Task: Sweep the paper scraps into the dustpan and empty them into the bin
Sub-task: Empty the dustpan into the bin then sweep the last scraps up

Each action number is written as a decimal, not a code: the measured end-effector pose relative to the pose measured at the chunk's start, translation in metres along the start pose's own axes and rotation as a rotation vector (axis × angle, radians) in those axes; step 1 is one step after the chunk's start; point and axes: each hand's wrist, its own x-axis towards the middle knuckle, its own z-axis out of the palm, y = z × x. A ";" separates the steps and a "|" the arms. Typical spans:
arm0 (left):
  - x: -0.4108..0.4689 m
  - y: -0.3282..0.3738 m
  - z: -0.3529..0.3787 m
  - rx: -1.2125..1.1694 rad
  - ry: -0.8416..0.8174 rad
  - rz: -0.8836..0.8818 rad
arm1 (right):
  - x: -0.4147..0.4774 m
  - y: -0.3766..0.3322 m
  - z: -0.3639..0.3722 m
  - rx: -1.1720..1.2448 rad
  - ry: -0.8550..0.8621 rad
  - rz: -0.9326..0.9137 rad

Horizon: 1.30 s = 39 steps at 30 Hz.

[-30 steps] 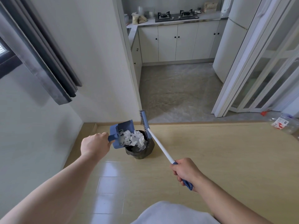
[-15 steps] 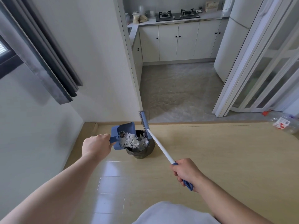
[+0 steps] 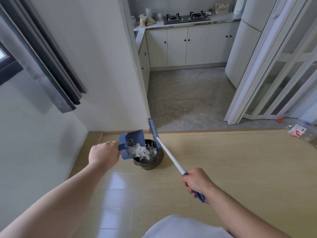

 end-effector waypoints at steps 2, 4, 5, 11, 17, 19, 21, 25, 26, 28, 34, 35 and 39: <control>0.001 -0.001 -0.001 0.001 0.008 -0.005 | 0.000 0.000 0.000 0.004 0.003 -0.001; 0.001 0.001 0.000 0.001 0.016 0.009 | 0.001 -0.001 0.000 0.002 0.005 -0.005; 0.001 0.001 0.000 -0.004 0.023 0.007 | 0.001 -0.001 0.000 0.004 0.005 -0.004; 0.004 0.003 -0.001 0.010 0.013 0.024 | 0.000 -0.001 -0.001 0.002 0.002 -0.014; 0.009 0.008 -0.002 0.091 0.020 0.157 | -0.002 -0.003 -0.001 0.000 -0.001 -0.020; 0.011 0.007 -0.003 0.087 0.037 0.165 | -0.002 -0.003 -0.001 -0.001 0.000 -0.020; 0.012 0.005 -0.003 0.079 0.048 0.157 | -0.003 -0.003 -0.001 -0.004 -0.001 -0.021; 0.013 0.008 -0.001 0.011 0.067 0.107 | -0.003 -0.004 -0.001 -0.004 -0.004 -0.022; 0.013 0.008 -0.001 0.010 0.066 0.104 | -0.002 -0.004 -0.001 -0.004 -0.002 -0.023; 0.014 0.009 -0.001 -0.001 0.065 0.096 | -0.002 -0.004 -0.001 -0.006 0.001 -0.023; 0.017 0.009 -0.001 0.032 0.048 0.162 | -0.003 -0.003 -0.001 -0.006 -0.004 -0.032; 0.018 0.009 -0.001 0.031 0.049 0.166 | -0.003 -0.003 -0.001 -0.005 -0.006 -0.034; 0.018 0.011 -0.001 0.042 0.043 0.193 | -0.002 0.000 -0.001 -0.007 -0.011 -0.031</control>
